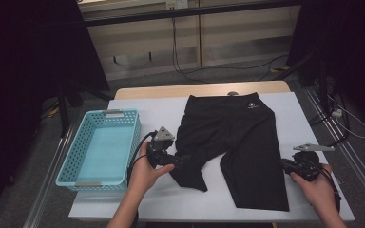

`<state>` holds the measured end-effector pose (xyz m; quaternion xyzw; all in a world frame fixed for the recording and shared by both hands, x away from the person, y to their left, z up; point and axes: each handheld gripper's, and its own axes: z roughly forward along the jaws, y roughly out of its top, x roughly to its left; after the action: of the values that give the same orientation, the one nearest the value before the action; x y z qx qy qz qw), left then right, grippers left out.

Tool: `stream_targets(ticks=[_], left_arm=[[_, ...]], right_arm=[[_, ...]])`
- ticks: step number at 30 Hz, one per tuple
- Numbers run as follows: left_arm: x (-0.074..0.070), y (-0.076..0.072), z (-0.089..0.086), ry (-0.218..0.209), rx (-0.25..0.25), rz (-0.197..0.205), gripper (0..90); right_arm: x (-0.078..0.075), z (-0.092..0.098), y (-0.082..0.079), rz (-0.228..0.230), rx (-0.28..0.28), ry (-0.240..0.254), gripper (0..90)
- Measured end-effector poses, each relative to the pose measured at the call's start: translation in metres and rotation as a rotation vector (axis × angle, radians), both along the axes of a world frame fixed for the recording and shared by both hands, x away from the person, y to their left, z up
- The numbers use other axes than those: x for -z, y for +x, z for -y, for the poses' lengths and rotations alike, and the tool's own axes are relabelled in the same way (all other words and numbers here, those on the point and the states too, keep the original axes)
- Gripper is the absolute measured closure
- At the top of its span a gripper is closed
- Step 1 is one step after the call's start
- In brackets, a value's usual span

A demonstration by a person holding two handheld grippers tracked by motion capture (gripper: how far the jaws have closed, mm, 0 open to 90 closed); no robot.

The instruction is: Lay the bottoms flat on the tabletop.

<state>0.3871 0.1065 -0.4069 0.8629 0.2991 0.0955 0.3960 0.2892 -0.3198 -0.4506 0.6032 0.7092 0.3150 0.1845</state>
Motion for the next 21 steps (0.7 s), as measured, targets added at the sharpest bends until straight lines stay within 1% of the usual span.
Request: stream_targets(ticks=[3,5,6,7,10,11,14,15,16,17,18,19,20,21], left_arm=[[0.001,0.000,0.000,0.001,-0.004,0.001,13.1],[0.001,-0.001,0.001,-0.004,-0.006,-0.002,13.1],[0.000,-0.001,0.001,-0.008,-0.005,-0.006,13.1],[-0.001,-0.001,0.000,-0.005,-0.002,0.002,13.1],[-0.002,-0.001,-0.001,-0.014,-0.002,0.003,13.2],[-0.003,-0.002,-0.001,-0.023,-0.008,0.001,13.2],[-0.004,-0.001,-0.002,-0.027,-0.006,0.002,13.2],[-0.004,-0.001,-0.002,-0.028,-0.004,0.001,13.2],[-0.004,-0.001,-0.002,-0.036,-0.009,0.003,13.2],[-0.004,-0.001,-0.002,-0.039,-0.011,0.002,13.3],[-0.004,0.000,-0.002,-0.039,-0.012,0.002,13.2],[-0.004,0.000,-0.003,-0.035,-0.010,0.002,13.2],[-0.004,0.001,-0.004,-0.033,-0.012,0.001,13.2],[-0.004,0.001,-0.004,-0.030,-0.013,0.002,13.2]], right_arm=[[0.002,0.001,-0.005,0.015,0.002,0.023,90.0],[0.002,0.003,-0.006,0.012,0.008,0.043,90.0],[0.002,0.003,-0.006,0.013,0.001,0.037,90.0],[0.001,0.004,-0.006,0.009,-0.003,0.037,90.0],[-0.003,0.011,-0.006,0.020,0.000,0.022,90.0],[-0.005,0.015,-0.006,0.027,0.004,0.017,90.0],[-0.009,0.027,-0.009,0.040,0.040,-0.029,90.0],[-0.009,0.030,-0.010,0.042,0.053,-0.033,90.0],[-0.008,0.034,-0.011,0.044,0.056,-0.022,90.0],[-0.007,0.036,-0.012,0.049,0.048,-0.001,88.3],[-0.006,0.036,-0.013,0.051,0.037,0.004,82.2],[-0.005,0.035,-0.015,0.039,0.034,-0.007,75.2],[-0.005,0.035,-0.017,0.032,0.038,-0.025,70.4],[-0.005,0.034,-0.018,0.027,0.040,-0.031,67.9]])
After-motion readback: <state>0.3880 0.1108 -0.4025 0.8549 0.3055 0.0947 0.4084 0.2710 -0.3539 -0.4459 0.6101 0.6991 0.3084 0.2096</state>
